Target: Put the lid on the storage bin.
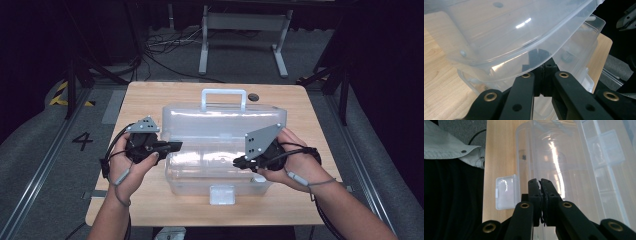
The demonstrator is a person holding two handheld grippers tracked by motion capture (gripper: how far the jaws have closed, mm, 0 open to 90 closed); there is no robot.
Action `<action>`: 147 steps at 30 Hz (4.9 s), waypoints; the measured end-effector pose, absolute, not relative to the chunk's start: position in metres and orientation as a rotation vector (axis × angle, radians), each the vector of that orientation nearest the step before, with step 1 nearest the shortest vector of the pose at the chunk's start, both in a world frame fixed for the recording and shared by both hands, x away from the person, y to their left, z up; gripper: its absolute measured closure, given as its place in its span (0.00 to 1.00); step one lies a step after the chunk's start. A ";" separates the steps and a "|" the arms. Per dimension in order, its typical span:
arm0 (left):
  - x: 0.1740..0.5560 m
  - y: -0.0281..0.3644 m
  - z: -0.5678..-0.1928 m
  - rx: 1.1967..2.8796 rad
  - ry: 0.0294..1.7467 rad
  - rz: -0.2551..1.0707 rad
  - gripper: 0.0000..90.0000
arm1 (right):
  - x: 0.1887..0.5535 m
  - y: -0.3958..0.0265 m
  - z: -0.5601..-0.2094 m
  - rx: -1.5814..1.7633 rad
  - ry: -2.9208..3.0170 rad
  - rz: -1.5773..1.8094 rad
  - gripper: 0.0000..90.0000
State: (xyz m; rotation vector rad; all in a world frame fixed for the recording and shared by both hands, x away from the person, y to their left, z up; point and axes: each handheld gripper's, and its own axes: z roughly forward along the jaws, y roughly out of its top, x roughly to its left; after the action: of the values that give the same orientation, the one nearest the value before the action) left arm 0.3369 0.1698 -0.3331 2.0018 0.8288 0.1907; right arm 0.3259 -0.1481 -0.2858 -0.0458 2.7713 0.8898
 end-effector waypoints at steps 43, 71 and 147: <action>0.332 0.169 -0.336 2.023 0.842 0.188 0.99 | 0.320 -0.263 -0.323 0.659 2.478 1.280 1.00; 0.324 0.171 -0.343 2.152 0.866 0.126 0.95 | 0.334 -0.279 -0.344 0.812 2.502 1.290 1.00; 0.302 0.194 -0.339 2.251 0.963 0.085 0.96 | 0.325 -0.275 -0.353 0.781 2.690 1.051 1.00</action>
State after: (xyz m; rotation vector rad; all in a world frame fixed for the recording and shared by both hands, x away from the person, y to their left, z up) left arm 0.3021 0.1939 -0.3390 2.2509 0.9626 0.0848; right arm 0.3254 -0.2749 -0.3527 0.7807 2.6903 1.0508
